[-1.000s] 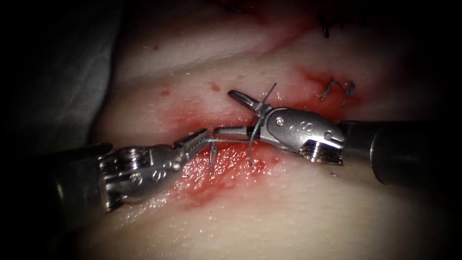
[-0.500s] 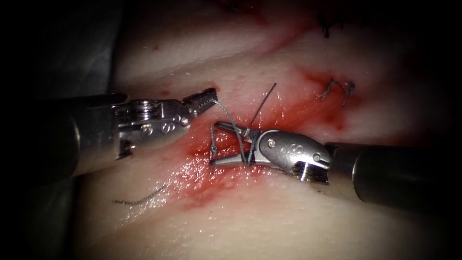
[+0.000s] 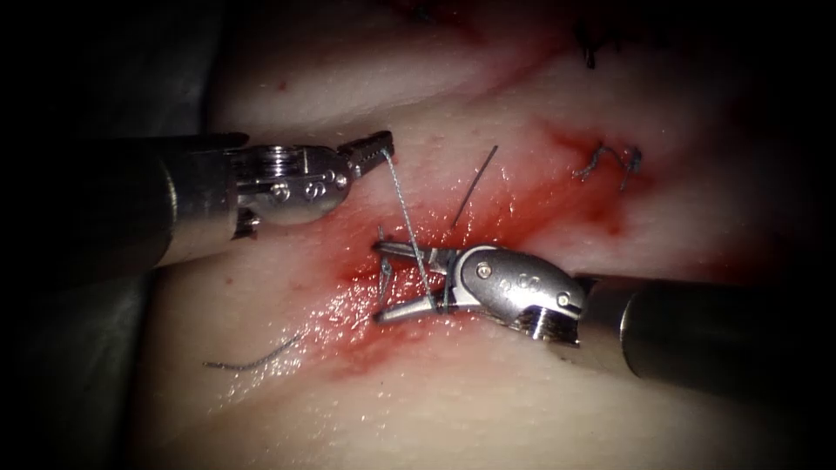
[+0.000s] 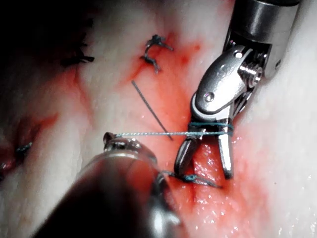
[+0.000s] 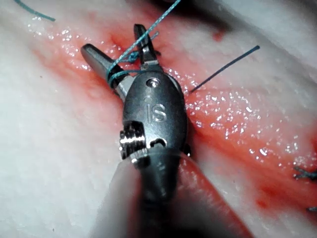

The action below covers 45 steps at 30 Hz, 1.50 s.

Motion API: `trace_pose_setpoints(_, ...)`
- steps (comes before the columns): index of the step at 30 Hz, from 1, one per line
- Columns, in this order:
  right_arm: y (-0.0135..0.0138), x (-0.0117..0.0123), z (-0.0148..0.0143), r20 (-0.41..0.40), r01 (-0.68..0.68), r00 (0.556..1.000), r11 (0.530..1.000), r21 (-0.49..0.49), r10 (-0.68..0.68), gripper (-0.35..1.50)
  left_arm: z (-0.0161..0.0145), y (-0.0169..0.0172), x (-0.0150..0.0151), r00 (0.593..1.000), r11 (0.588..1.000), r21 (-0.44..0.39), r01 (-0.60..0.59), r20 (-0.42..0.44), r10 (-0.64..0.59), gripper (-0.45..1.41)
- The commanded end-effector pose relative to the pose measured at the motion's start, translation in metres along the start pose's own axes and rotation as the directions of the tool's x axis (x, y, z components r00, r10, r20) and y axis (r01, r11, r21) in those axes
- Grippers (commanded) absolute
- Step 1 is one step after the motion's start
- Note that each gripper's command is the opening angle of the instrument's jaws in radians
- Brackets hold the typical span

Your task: Wound Closure

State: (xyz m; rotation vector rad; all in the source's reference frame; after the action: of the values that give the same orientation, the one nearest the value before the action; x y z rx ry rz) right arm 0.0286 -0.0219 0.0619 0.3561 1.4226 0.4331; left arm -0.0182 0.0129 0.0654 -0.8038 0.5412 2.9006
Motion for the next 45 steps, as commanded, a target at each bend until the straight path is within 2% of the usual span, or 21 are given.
trace_pose_setpoints(1, -0.0004, -0.0005, 0.0009, -0.04, -0.025, 0.999, 0.999, 0.035, 0.026, 0.73, 0.0018, 0.0008, -0.0004, 1.0, 1.0, 0.009, 0.003, 0.007, -0.003, -0.45)
trace_pose_setpoints(3, -0.0005, -0.0005, 0.0009, -0.051, -0.034, 0.998, 0.998, 0.047, 0.037, 0.68, 0.0022, 0.0011, -0.0006, 1.0, 1.0, 0.01, 0.004, 0.01, -0.004, -0.45)
trace_pose_setpoints(4, -0.0005, -0.0007, 0.0008, -0.06, -0.035, 0.997, 0.997, 0.073, 0.039, 0.46, 0.003, 0.0016, -0.0011, 1.0, 1.0, 0.009, 0.017, 0.016, -0.017, -0.45)
trace_pose_setpoints(5, -0.0006, -0.0008, 0.0008, -0.062, -0.038, 0.997, 0.996, 0.085, 0.044, 0.44, 0.0033, 0.0019, -0.0014, 1.0, 1.0, 0.012, 0.025, 0.017, -0.025, -0.45)
trace_pose_setpoints(10, -0.0006, -0.001, 0.0009, -0.073, -0.063, 0.995, 0.993, 0.099, 0.07, 0.43, 0.0045, 0.0028, -0.0024, 0.999, 0.999, 0.016, 0.027, 0.029, -0.028, -0.45)
trace_pose_setpoints(14, 0.0, -0.0008, 0.0004, -0.179, -0.121, 0.975, 0.99, 0.077, 0.133, 0.41, 0.005, 0.0039, -0.0036, 0.999, 1.0, 0.018, 0.018, 0.043, -0.019, -0.45)
trace_pose_setpoints(15, 0.0, -0.0008, 0.0004, -0.179, -0.121, 0.975, 0.99, 0.077, 0.133, 0.41, 0.005, 0.0039, -0.0036, 0.999, 1.0, 0.018, 0.018, 0.043, -0.019, -0.45)
trace_pose_setpoints(17, 0.0007, -0.0006, -0.0004, -0.241, -0.153, 0.958, 0.987, 0.041, 0.158, 0.41, 0.0046, 0.0049, -0.0041, 0.998, 1.0, 0.017, 0.021, 0.052, -0.022, -0.45)
trace_pose_setpoints(19, 0.0009, -0.0005, -0.0006, -0.265, -0.164, 0.95, 0.986, 0.031, 0.166, 0.41, 0.0044, 0.0054, -0.0042, 0.999, 1.0, 0.012, 0.018, 0.051, -0.019, -0.45)
trace_pose_setpoints(21, 0.0018, -0.0002, -0.0012, -0.335, -0.2, 0.922, 0.98, 0.01, 0.192, 0.41, 0.0039, 0.0067, -0.004, 0.999, 1.0, -0.002, 0.015, 0.052, -0.015, -0.45)
trace_pose_setpoints(22, 0.0018, -0.0002, -0.0012, -0.335, -0.2, 0.922, 0.98, 0.01, 0.192, 0.41, 0.0039, 0.0067, -0.004, 0.999, 1.0, -0.002, 0.015, 0.052, -0.015, -0.45)
trace_pose_setpoints(23, 0.0023, 0.0001, -0.0015, -0.367, -0.215, 0.908, 0.977, 0.003, 0.201, 0.49, 0.0034, 0.0076, -0.0036, 0.999, 1.0, -0.002, 0.018, 0.049, -0.018, -0.45)
trace_pose_setpoints(24, 0.0023, 0.0001, -0.0015, -0.367, -0.215, 0.908, 0.977, 0.003, 0.201, 0.49, 0.0034, 0.0076, -0.0036, 0.999, 1.0, -0.002, 0.018, 0.049, -0.018, -0.45)
trace_pose_setpoints(26, 0.0026, 0.0002, -0.0019, -0.419, -0.234, 0.885, 0.972, -0.017, 0.205, 0.51, 0.0025, 0.0088, -0.0026, 0.998, 1.0, 0.003, 0.026, 0.059, -0.026, -0.45)
trace_pose_setpoints(32, 0.0029, 0.0006, -0.0025, -0.437, -0.25, 0.878, 0.966, -0.071, 0.195, 0.61, 0.0009, 0.011, -0.0011, 0.996, 0.999, 0.013, 0.036, 0.077, -0.037, -0.45)
trace_pose_setpoints(37, 0.0033, 0.0013, -0.0038, -0.453, -0.29, 0.873, 0.939, -0.183, 0.182, 0.69, -0.0006, 0.0137, 0.0001, 0.995, 0.999, 0.004, 0.046, 0.089, -0.046, -0.45)
trace_pose_setpoints(39, 0.0033, 0.0013, -0.0041, -0.423, -0.292, 0.889, 0.928, -0.233, 0.174, 0.71, -0.0011, 0.0145, 0.0007, 0.994, 0.999, 0.004, 0.038, 0.103, -0.038, -0.45)
trace_pose_setpoints(42, 0.0031, 0.001, -0.0044, -0.368, -0.295, 0.914, 0.9, -0.321, 0.169, 0.86, -0.0017, 0.0151, 0.0017, 0.993, 1.0, 0.005, 0.017, 0.118, -0.018, -0.45)
trace_pose_setpoints(45, 0.0027, 0.0007, -0.0046, -0.325, -0.329, 0.923, 0.862, -0.384, 0.207, 0.91, -0.002, 0.0152, 0.0027, 0.991, 1.0, 0.002, -0.002, 0.132, 0.002, -0.45)
